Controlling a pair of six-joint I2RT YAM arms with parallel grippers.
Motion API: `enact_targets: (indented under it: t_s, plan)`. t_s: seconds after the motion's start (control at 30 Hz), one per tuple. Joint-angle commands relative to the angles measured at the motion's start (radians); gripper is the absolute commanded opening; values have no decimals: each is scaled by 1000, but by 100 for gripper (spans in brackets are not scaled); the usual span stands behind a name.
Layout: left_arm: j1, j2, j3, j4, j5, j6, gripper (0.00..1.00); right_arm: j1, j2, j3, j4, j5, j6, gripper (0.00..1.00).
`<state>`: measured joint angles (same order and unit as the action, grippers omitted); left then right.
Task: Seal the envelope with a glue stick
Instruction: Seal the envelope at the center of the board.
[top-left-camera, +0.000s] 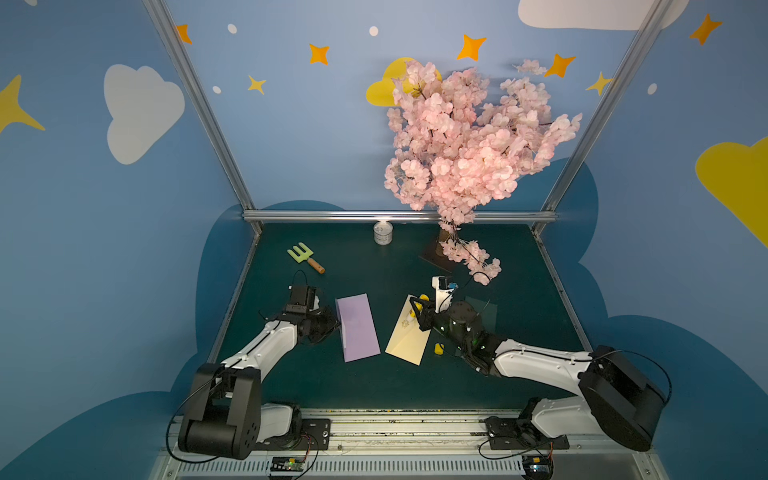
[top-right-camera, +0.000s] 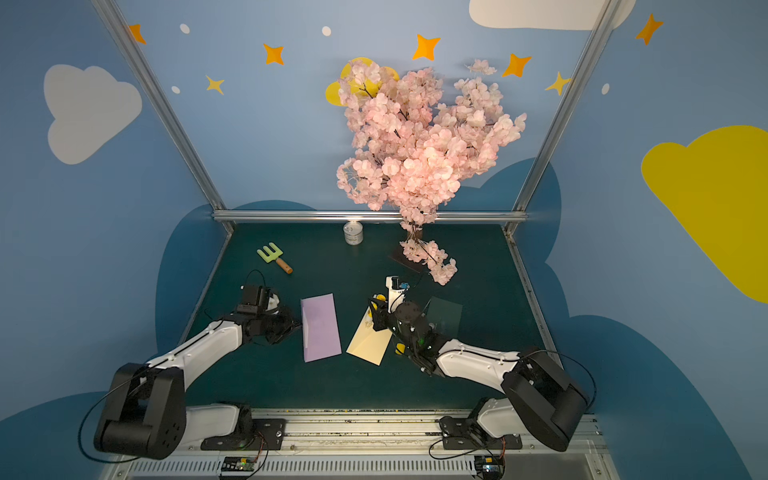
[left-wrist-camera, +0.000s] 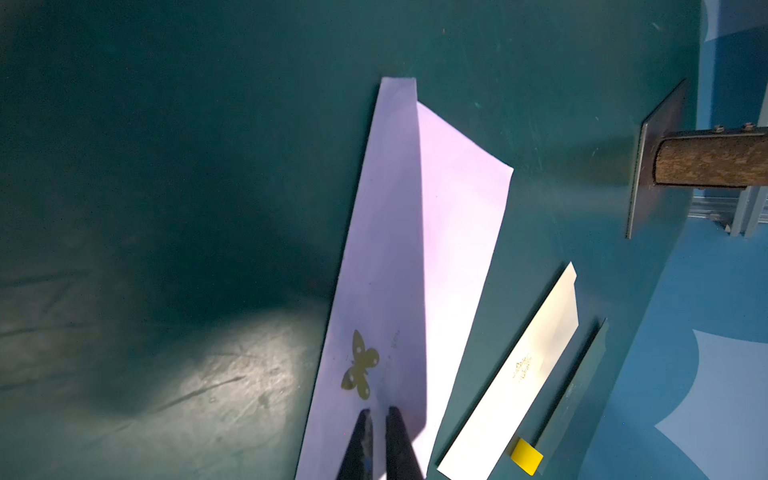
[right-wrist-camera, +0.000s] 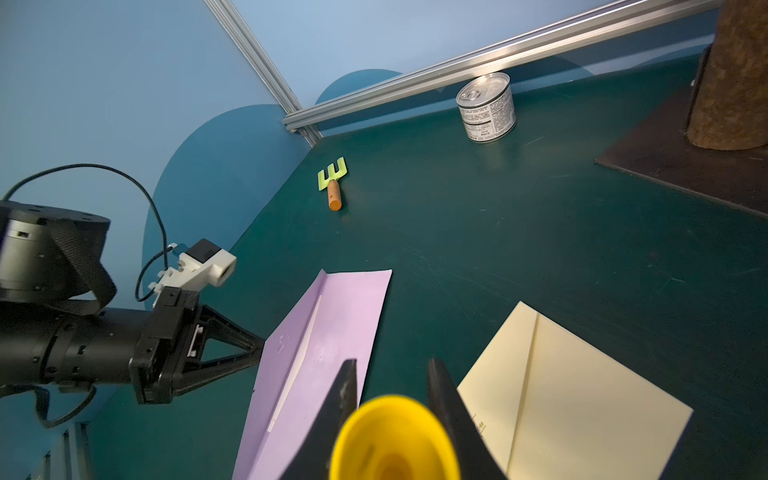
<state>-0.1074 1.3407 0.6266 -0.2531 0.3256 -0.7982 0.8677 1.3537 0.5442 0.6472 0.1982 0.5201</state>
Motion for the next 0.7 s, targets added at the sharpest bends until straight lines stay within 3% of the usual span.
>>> enact_targets:
  t_s: [0.0,0.67]
  plan:
    - [2,38,25,70,50,-1,10,-12,-29,-17,-25,5,8,0]
    - [-79,256,61,211,31,-37,3,-50,-54,-40,-53,-33,38,0]
